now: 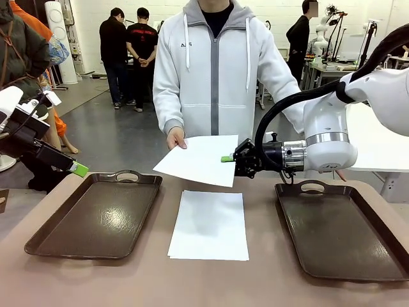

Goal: Sort the A4 documents.
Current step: Receive the A4 Paper.

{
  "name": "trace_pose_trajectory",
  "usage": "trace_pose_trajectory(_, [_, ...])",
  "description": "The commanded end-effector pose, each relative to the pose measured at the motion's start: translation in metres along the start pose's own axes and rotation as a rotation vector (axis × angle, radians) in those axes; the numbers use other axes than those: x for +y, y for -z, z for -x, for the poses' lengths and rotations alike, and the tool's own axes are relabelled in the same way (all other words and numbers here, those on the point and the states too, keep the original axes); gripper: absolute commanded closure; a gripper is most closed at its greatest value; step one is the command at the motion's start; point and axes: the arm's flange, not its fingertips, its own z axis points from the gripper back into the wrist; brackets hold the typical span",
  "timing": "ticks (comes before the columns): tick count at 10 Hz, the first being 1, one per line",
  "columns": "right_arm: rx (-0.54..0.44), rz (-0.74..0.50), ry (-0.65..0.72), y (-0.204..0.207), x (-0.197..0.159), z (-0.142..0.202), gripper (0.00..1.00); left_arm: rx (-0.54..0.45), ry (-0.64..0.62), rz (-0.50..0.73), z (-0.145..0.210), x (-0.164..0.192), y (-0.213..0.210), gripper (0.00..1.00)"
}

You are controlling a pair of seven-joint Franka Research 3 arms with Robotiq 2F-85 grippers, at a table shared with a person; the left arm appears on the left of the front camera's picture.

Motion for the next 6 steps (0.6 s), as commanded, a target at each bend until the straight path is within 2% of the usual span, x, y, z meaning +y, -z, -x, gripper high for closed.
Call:
trace_pose_trajectory(1, [0.03, -0.013, 0.016, -0.0027, 0.0025, -0.0037, 1.0, -0.011, 0.006, 0.016, 0.001, 0.0022, 0.0004, 0.0])
trace_pose_trajectory(3, [0.098, -0.007, 0.005, -0.0048, 0.0052, -0.0019, 1.0, -0.011, 0.006, 0.016, 0.001, 0.0022, 0.0004, 0.0])
trace_pose_trajectory(4, [0.011, -0.013, 0.0, -0.0012, 0.001, 0.0001, 1.0, -0.011, 0.006, 0.016, 0.001, 0.0022, 0.0004, 0.0])
trace_pose_trajectory(6, [0.011, -0.013, 0.0, -0.0012, 0.001, 0.0001, 1.0, -0.011, 0.006, 0.016, 0.001, 0.0022, 0.0004, 0.0])
